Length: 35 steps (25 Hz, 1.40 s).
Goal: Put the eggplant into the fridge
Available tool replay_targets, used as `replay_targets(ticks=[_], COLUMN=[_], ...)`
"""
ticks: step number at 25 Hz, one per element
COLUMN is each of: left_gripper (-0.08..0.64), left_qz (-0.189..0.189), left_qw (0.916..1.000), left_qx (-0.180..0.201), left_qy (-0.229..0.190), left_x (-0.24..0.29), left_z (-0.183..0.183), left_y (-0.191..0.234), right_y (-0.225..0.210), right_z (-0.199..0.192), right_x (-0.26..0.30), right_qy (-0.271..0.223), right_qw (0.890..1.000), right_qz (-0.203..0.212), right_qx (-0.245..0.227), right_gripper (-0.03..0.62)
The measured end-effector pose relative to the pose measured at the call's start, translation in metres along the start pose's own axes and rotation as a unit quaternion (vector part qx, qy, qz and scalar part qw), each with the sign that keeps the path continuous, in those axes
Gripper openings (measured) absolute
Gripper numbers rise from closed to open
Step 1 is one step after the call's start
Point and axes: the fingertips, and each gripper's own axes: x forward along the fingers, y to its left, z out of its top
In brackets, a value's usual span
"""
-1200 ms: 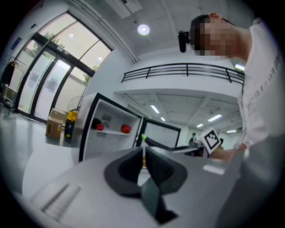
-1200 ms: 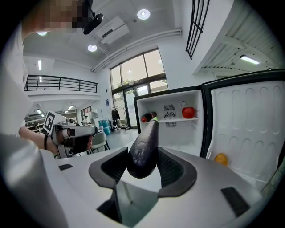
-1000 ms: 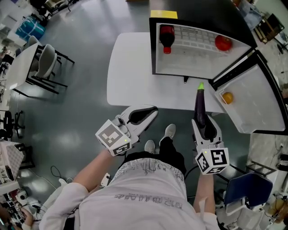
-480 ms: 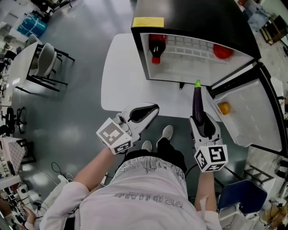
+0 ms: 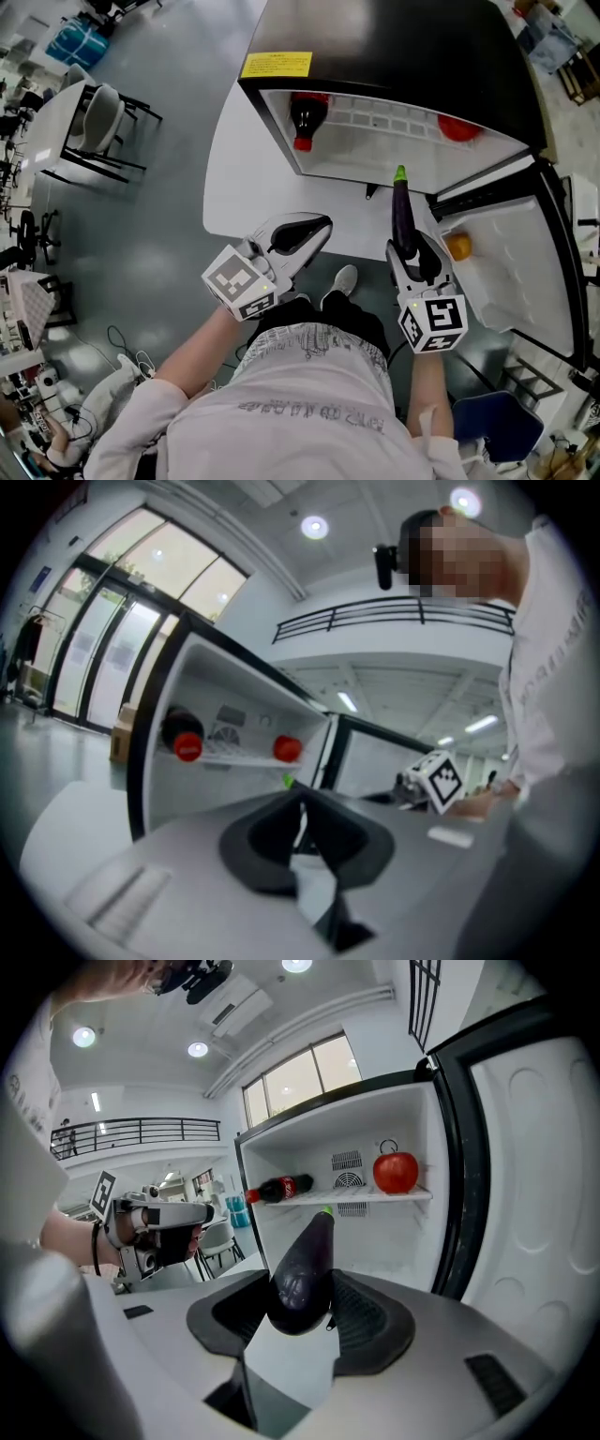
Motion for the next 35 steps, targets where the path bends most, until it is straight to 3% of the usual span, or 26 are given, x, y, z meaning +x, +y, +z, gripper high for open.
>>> replay_targets(ticks=[8, 16, 35], left_gripper=[0.023, 0.023, 0.015], left_qz=[0.017, 0.016, -0.047], left_qw=[0.9998, 0.9995, 0.9958], left_qx=[-0.007, -0.012, 0.009], left_qy=[0.008, 0.026, 0.078], left_x=[0.022, 0.026, 0.025], left_z=[-0.008, -0.014, -0.044], left_y=[0.011, 0.023, 0.070], right_y=[-0.020, -0.032, -0.054], right_z=[-0.012, -0.017, -0.038], right_x=[0.025, 0.057, 0.145], right_qy=[0.018, 0.031, 0.050], right_qw=[1.000, 0.999, 0.993], right_qz=[0.011, -0.008, -0.093], right_qx=[0.011, 0.020, 0.046], right_gripper=[0.206, 0.206, 0.206])
